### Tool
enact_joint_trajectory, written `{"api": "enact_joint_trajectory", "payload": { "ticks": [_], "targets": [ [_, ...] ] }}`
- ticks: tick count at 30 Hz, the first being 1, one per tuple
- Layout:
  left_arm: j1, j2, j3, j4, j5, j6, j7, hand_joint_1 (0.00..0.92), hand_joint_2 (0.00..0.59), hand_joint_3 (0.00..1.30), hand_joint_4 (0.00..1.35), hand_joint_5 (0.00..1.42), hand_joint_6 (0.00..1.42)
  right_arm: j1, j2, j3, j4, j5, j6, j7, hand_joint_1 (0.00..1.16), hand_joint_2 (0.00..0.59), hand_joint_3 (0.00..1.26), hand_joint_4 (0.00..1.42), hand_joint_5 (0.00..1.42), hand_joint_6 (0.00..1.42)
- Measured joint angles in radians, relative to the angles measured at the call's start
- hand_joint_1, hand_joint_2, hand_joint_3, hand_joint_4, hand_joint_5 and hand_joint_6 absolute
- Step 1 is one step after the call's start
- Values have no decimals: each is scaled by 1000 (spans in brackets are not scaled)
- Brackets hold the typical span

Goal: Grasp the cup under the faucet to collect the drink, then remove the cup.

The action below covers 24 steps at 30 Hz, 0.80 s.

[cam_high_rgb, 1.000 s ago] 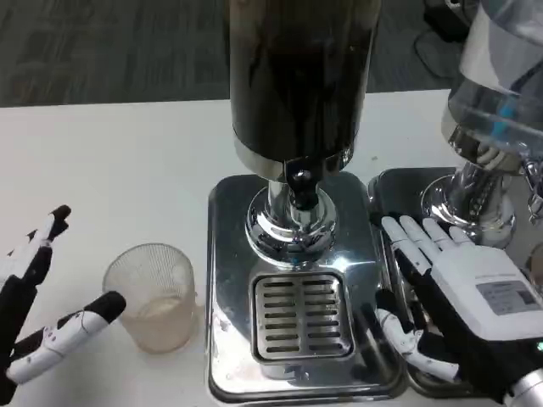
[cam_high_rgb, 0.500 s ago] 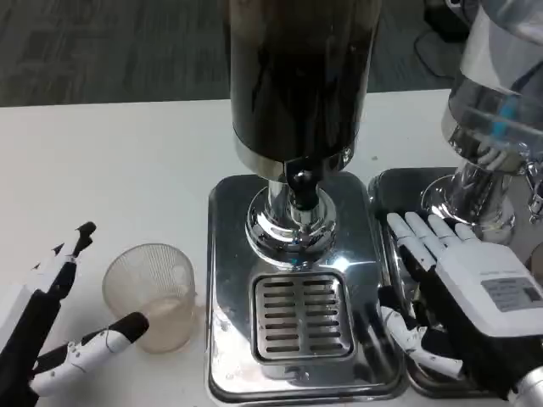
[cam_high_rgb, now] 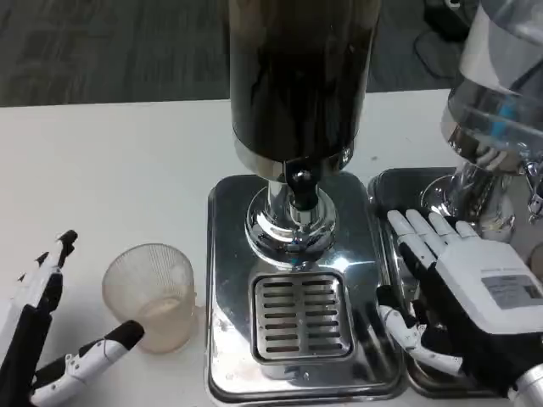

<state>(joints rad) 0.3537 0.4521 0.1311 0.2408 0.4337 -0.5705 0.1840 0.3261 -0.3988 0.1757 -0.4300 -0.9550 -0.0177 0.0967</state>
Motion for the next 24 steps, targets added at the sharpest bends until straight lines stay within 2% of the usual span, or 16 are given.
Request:
{"api": "enact_joint_trajectory", "payload": {
  "ticks": [8, 11, 15, 24],
  "targets": [
    [-22, 9, -37, 29, 29, -16, 9, 100, 6, 0, 0, 0, 0, 5, 2, 0, -5, 1, 11, 1, 325, 492, 0, 0, 0, 0],
    [-38, 14, -38, 33, 32, -16, 9, 143, 21, 0, 0, 0, 0, 9, 5, 0, -7, 1, 16, 1, 324, 491, 0, 0, 0, 0],
    [-50, 17, -49, 51, 31, -15, 2, 151, 24, 0, 0, 0, 0, 10, 6, 5, -8, -1, 20, 1, 325, 471, 0, 0, 0, 0],
    [-95, 18, -75, 97, 1, -2, -42, 190, 39, 0, 0, 0, 0, 15, 10, 10, -13, -2, 29, 1, 326, 466, 1, 0, 0, 0]
  ]
}}
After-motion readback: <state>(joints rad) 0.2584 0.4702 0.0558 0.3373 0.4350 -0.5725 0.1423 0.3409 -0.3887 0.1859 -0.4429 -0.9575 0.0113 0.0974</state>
